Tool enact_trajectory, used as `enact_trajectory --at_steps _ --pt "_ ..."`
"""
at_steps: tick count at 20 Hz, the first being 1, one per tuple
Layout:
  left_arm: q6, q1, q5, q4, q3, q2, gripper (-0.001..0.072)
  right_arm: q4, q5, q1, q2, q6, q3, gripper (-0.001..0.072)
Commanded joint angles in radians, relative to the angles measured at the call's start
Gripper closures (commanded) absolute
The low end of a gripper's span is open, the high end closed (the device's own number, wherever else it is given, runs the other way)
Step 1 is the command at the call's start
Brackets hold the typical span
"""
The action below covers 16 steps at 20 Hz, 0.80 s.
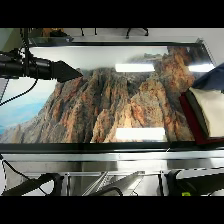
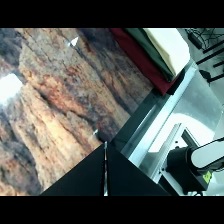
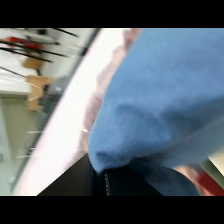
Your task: Fold the shirts.
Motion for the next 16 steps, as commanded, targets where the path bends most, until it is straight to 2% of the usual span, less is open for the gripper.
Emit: enact_trajectory --at_steps 1,5,8,10,11,12,13,14,16 --pt "0.001 0.000 -0.007 0.000 0.000 0.000 0.0692 -0.304 0.248 -0.060 0.058 0.194 0.000 0.0695" --pt "-0.006 0.000 -0.044 0.000 0.000 0.000 0.0692 -0.542 0.484 -0.112 0.092 0.203 0.000 0.0694" --pt "-0.006 0.000 -0.058 0.000 0.000 0.000 0.0692 -0.650 0.550 -0.118 0.093 0.148 -0.007 0.0691" --pt "-0.006 0.001 -0.061 0.000 0.000 0.000 0.0692 -0.661 0.550 -0.119 0.107 0.135 -0.043 0.0686" --pt "-0.006 0.000 -0.061 0.000 0.000 0.000 0.0693 -0.665 0.550 -0.119 0.119 0.135 -0.071 0.0619" --pt "-0.006 0.000 -0.063 0.000 0.000 0.000 0.0693 -0.676 0.550 -0.119 0.135 0.134 -0.108 0.0384" --pt "-0.006 0.000 -0.069 0.000 0.000 0.000 0.0693 -0.679 0.550 -0.119 0.151 0.132 -0.146 0.0231" --pt "-0.006 0.000 -0.074 0.000 0.000 -0.001 0.0693 -0.679 0.550 -0.119 0.164 0.132 -0.181 0.0205" --pt "-0.006 -0.001 -0.076 0.000 0.000 -0.005 0.0693 -0.678 0.549 -0.119 0.166 0.132 -0.194 0.0205"
